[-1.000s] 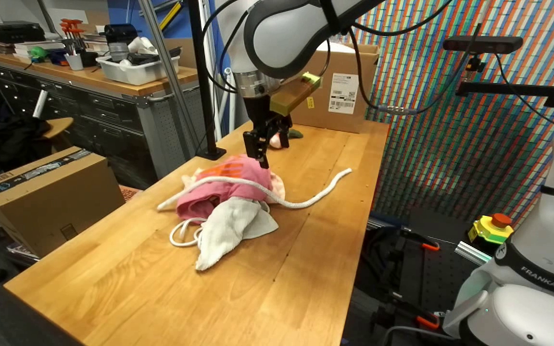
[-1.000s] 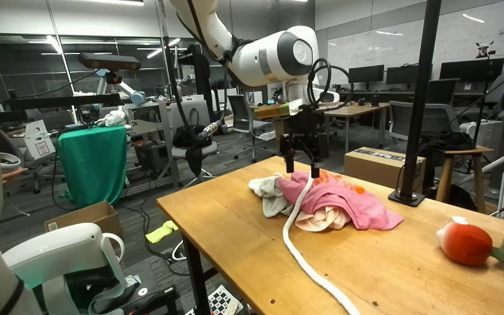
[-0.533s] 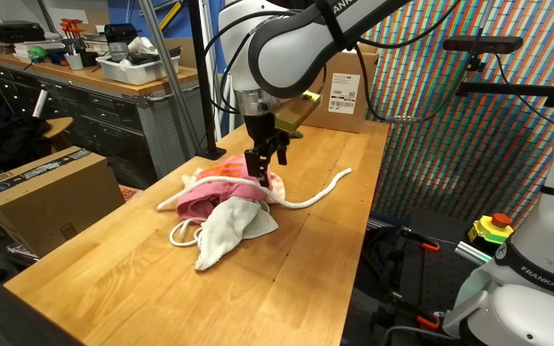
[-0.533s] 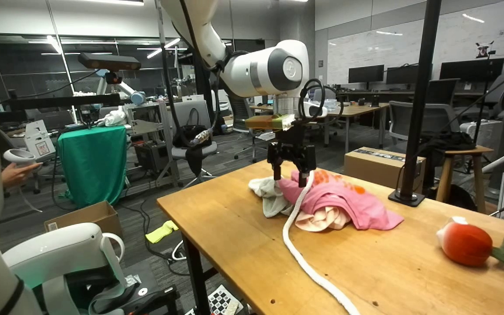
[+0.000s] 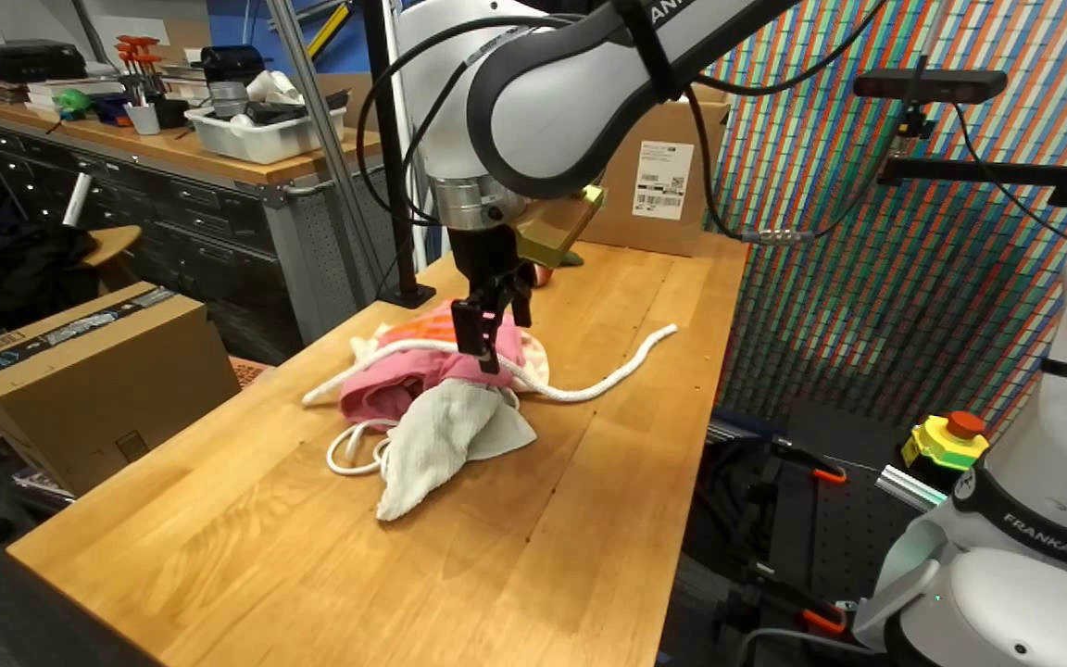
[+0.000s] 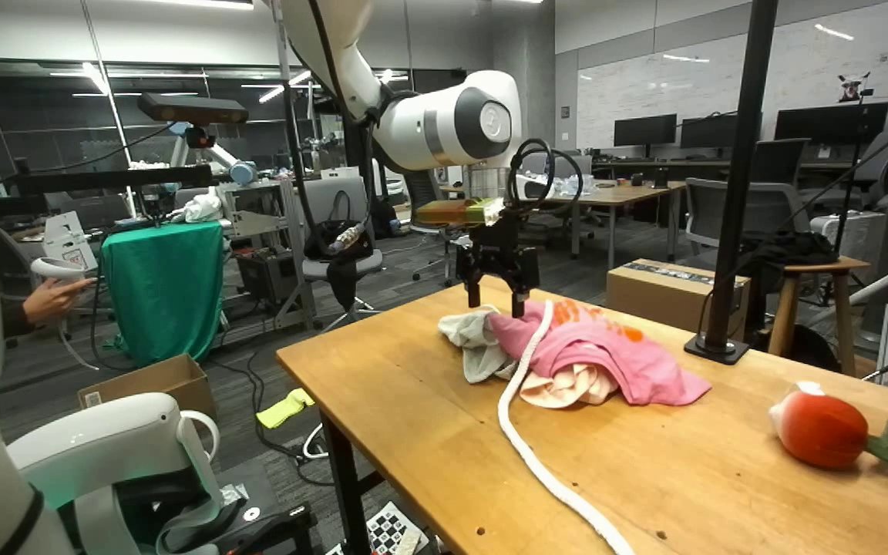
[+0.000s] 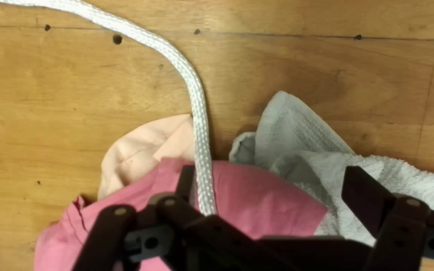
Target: Put all the items on the table separately
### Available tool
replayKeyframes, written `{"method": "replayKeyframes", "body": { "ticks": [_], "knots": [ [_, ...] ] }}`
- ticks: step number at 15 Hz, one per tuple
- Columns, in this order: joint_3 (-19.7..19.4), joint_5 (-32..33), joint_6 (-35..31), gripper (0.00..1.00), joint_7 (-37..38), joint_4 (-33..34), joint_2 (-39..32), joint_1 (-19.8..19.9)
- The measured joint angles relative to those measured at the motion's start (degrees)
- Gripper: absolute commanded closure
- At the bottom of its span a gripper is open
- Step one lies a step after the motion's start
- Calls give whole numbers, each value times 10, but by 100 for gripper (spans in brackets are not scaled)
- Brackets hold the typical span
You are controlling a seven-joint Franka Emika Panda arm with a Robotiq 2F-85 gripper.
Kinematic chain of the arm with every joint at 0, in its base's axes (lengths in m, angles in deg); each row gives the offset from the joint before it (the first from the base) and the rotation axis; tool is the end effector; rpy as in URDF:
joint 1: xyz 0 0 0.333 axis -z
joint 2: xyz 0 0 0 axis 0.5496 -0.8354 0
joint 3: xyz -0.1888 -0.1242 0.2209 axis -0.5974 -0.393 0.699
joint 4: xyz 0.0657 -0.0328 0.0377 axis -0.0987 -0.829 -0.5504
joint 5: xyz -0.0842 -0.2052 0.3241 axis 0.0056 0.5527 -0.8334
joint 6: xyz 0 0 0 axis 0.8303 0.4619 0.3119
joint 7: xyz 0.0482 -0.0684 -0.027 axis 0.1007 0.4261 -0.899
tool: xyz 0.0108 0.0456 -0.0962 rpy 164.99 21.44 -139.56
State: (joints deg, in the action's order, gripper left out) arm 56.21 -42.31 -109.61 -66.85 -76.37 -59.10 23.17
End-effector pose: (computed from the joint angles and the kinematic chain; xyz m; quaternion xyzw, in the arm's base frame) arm 0.5660 0.1535 0.3438 0.9944 0.0732 -0.0461 0.0608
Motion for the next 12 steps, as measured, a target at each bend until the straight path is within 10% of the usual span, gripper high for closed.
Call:
{"method": "replayKeyframes", "body": {
  "ticks": [12],
  "knots": [
    [1,38,-75,0,3,26,-24,-13]
  ]
}}
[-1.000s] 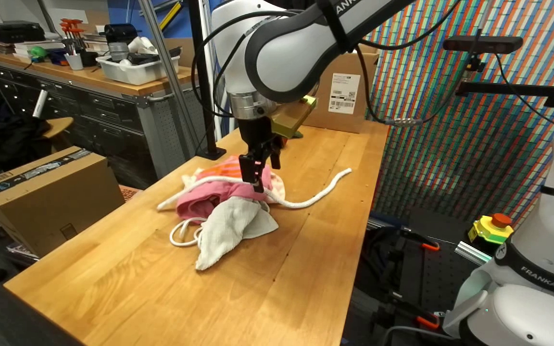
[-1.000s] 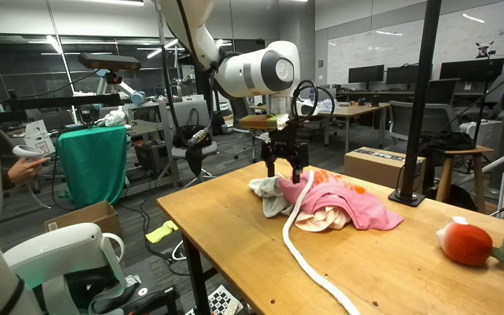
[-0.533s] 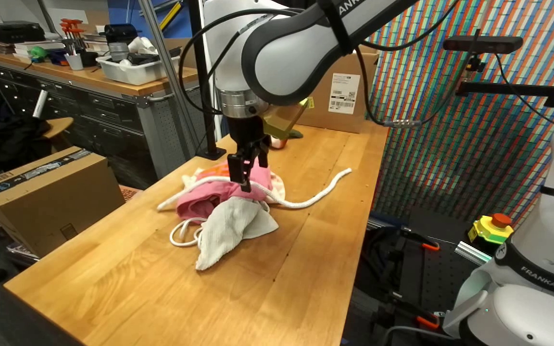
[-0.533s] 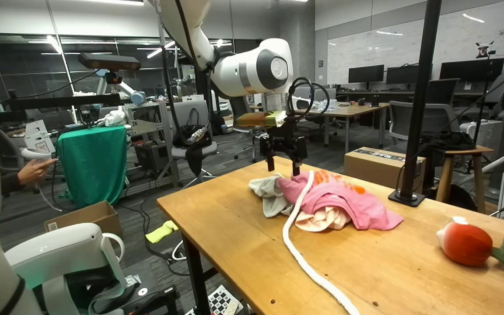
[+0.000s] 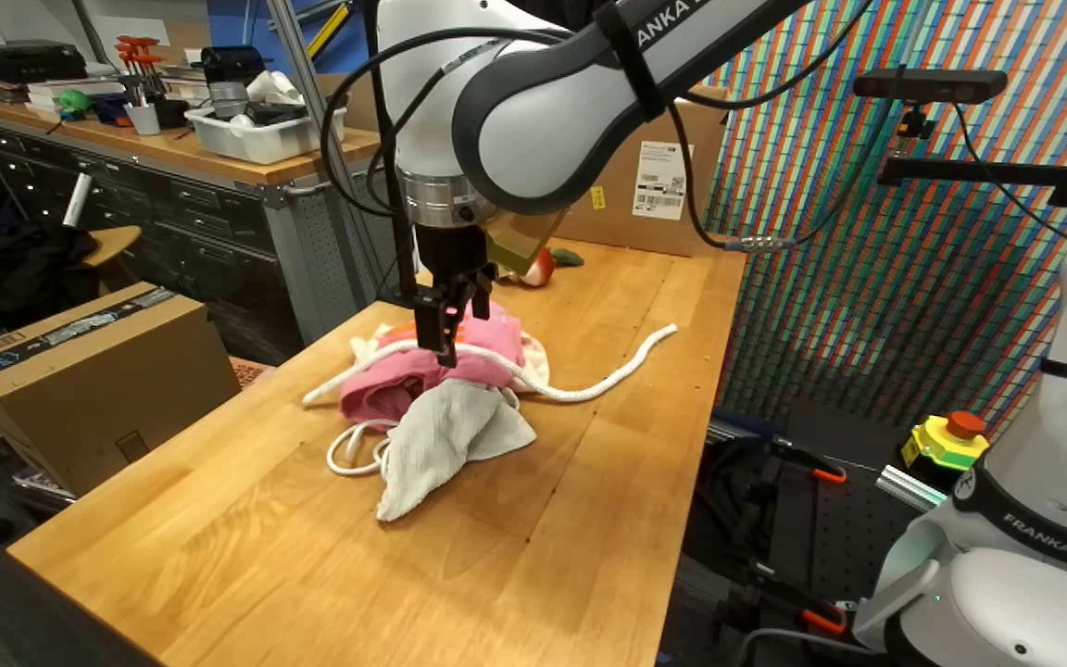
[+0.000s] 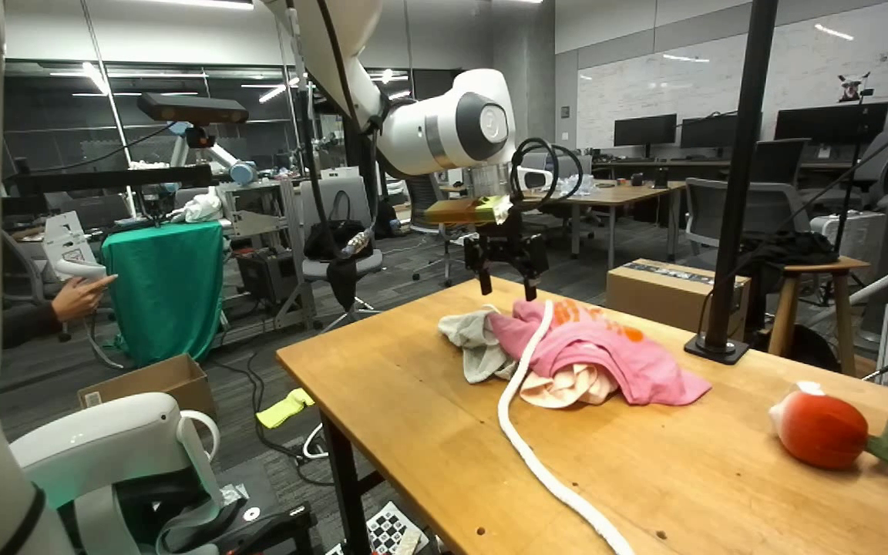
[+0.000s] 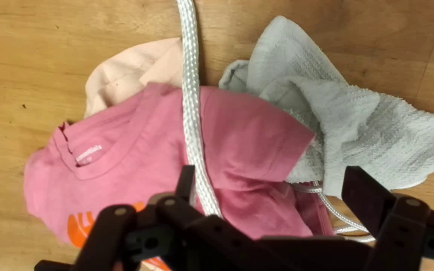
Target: Put all the items on the table separately
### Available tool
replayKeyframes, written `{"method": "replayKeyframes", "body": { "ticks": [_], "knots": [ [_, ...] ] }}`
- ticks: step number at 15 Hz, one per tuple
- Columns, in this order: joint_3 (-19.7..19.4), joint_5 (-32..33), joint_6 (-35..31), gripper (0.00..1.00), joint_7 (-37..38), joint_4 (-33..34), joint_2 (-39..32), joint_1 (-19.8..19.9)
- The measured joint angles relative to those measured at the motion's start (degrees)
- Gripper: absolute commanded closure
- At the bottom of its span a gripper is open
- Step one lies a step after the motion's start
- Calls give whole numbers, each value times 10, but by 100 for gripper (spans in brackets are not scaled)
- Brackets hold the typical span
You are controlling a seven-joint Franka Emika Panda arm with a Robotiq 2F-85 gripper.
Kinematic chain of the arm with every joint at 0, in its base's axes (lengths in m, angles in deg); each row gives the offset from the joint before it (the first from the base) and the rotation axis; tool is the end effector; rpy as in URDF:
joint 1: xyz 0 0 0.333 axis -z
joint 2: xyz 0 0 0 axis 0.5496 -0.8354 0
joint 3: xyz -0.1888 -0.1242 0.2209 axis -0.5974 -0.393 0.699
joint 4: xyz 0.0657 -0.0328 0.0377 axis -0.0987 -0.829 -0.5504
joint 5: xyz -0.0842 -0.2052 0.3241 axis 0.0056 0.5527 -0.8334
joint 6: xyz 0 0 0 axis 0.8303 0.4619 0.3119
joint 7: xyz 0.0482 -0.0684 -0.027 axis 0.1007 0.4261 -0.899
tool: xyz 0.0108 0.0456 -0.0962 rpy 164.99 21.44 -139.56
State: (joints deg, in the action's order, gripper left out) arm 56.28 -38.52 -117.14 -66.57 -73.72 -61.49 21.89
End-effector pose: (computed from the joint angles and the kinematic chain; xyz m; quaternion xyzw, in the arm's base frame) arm 0.5890 0.1745 0.3502 0.9921 0.1044 0.0263 0.0650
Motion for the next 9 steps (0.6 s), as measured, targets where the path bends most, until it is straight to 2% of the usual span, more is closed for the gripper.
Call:
{"method": "replayKeyframes", "body": {
  "ticks": [9],
  "knots": [
    [-3,38,0,0,-16,52,-49,-7]
  ]
}}
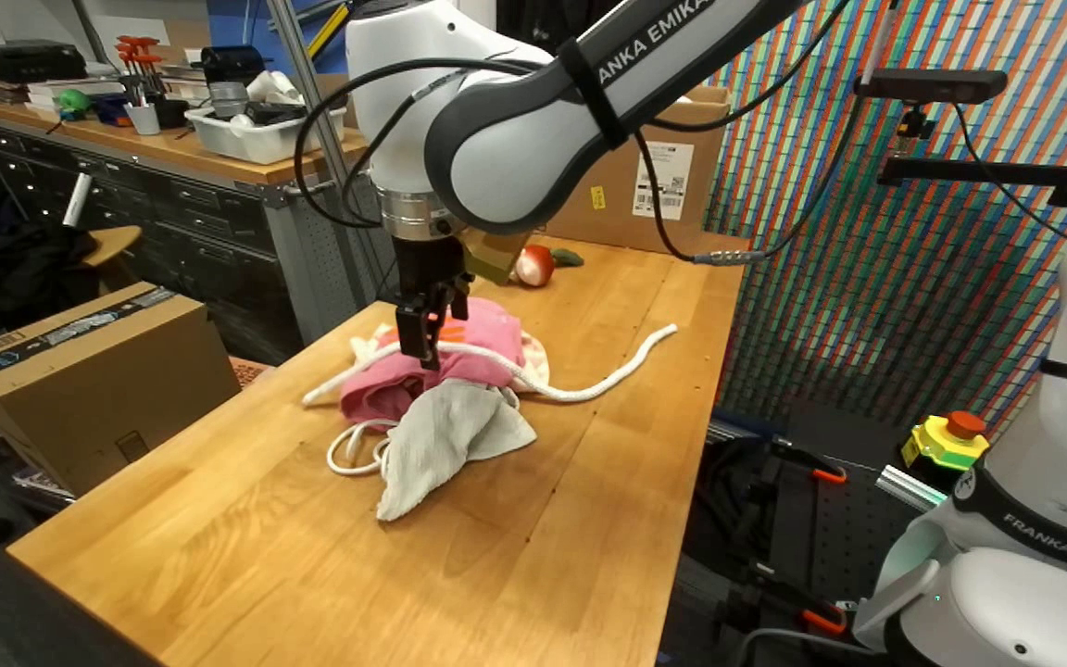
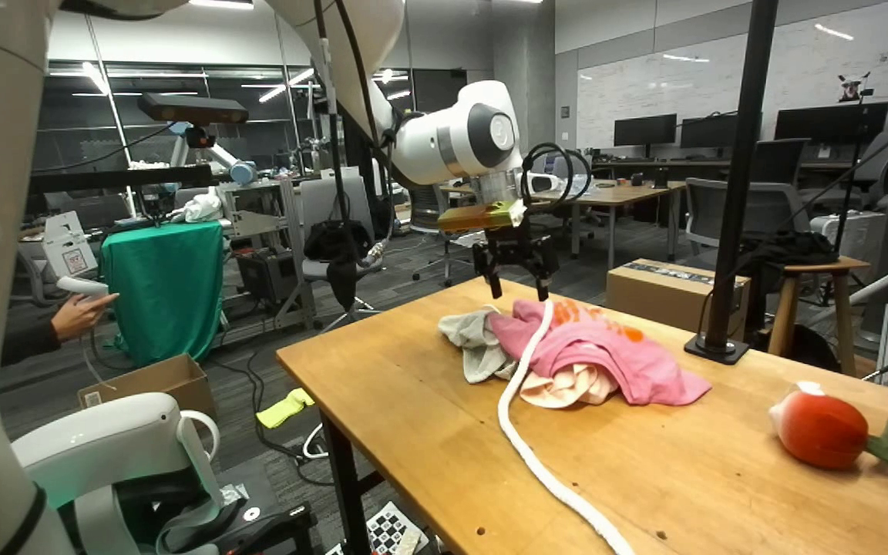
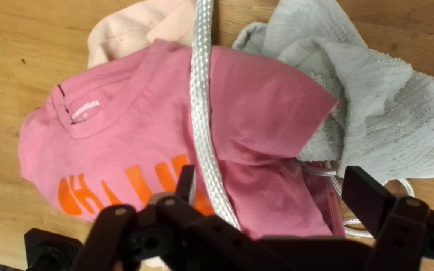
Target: Put all the items on the table separately
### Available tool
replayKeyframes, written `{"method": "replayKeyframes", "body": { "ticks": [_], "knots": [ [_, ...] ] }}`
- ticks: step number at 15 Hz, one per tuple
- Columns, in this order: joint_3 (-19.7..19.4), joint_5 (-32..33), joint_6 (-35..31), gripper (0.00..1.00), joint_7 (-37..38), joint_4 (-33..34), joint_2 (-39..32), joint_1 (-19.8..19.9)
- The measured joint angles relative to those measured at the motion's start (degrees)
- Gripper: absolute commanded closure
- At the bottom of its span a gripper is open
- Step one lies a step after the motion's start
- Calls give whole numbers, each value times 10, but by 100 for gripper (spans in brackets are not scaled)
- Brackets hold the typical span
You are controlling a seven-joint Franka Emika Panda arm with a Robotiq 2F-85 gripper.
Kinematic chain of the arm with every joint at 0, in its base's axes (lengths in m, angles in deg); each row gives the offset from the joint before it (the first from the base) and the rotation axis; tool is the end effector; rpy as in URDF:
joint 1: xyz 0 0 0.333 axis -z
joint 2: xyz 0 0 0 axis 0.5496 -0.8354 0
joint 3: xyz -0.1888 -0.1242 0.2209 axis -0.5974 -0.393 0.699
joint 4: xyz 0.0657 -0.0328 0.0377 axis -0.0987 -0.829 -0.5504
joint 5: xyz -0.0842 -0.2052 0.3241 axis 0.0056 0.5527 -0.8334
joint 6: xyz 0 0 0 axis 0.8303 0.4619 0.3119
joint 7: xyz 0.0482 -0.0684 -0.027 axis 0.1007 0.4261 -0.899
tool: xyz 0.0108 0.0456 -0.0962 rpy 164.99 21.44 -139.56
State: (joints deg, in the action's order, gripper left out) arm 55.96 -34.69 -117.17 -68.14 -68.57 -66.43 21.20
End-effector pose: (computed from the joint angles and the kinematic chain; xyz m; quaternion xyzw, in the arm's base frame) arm 0.6126 0.1827 0.3371 0.9858 0.1392 0.0338 0.0876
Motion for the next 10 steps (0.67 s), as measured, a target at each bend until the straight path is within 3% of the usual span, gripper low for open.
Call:
{"method": "replayKeyframes", "body": {
  "ticks": [10],
  "knots": [
    [-30,59,-4,0,-5,25,-34,0]
  ]
}}
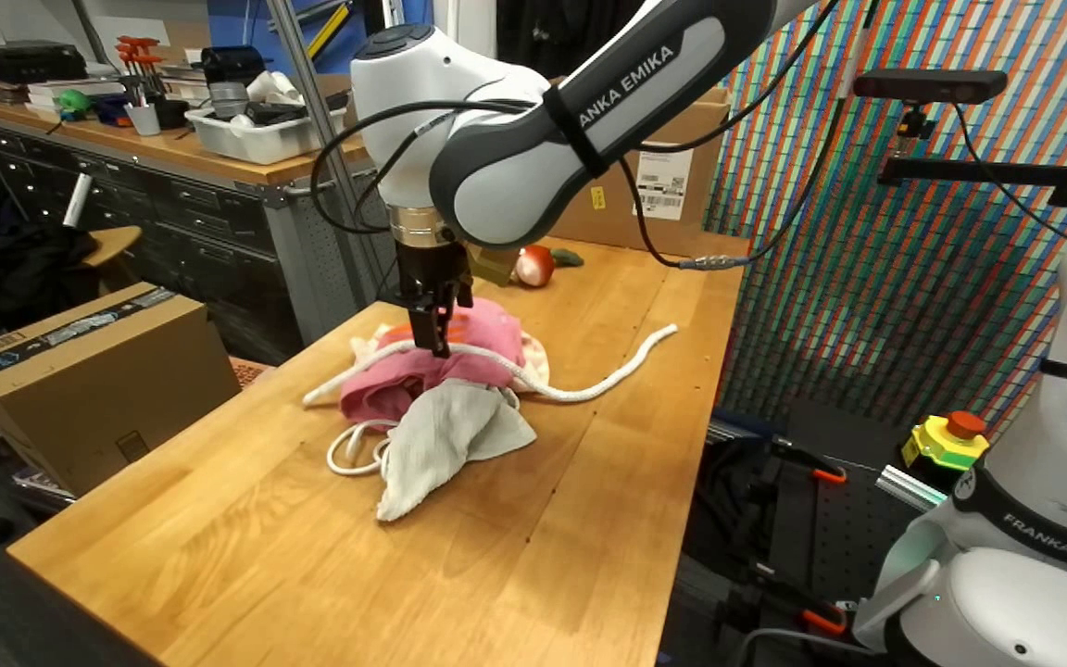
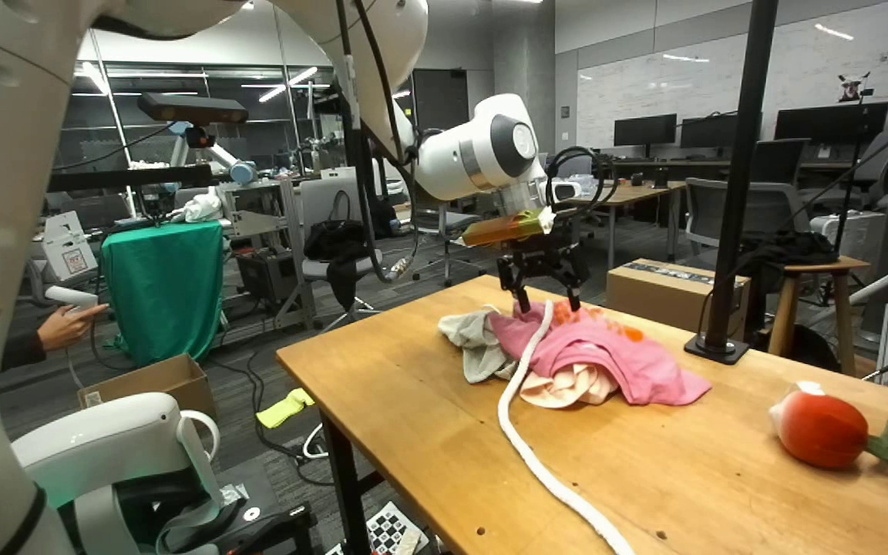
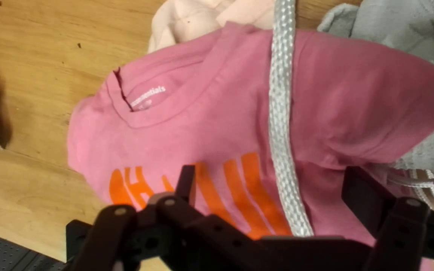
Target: Put all the items on the table separately
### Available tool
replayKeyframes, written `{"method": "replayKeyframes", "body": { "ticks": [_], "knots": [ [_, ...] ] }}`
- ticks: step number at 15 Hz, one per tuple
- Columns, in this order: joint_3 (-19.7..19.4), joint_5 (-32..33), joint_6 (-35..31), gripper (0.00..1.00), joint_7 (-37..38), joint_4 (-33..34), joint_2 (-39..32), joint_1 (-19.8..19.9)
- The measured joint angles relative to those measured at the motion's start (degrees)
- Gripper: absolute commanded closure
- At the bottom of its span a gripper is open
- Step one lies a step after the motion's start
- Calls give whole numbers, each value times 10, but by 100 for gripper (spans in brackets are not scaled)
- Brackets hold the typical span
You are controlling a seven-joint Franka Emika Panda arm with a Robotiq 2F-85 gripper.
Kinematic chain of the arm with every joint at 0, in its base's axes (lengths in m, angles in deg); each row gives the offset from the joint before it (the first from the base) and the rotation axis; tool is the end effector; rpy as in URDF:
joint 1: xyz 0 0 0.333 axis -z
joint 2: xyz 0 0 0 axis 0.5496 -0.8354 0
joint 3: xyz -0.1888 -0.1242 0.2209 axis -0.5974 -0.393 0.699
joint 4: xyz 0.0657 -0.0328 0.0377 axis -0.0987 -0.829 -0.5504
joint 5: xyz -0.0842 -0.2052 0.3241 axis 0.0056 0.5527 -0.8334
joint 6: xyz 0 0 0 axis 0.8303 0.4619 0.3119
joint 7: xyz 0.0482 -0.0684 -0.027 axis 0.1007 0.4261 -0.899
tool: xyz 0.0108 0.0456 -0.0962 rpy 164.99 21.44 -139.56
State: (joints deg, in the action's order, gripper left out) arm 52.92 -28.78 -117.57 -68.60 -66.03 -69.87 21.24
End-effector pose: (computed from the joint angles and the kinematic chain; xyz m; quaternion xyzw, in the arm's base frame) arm 0.6342 0.1518 0.3189 0.9786 0.1496 0.0362 0.1364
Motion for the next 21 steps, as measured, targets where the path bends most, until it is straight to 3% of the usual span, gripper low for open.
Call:
{"method": "replayKeyframes", "body": {
  "ticks": [14,21],
  "knots": [
    [-18,23,-4,0,-1,0,-22,0],
    [-42,111,-59,0,44,-14,-37,-12]
  ]
}}
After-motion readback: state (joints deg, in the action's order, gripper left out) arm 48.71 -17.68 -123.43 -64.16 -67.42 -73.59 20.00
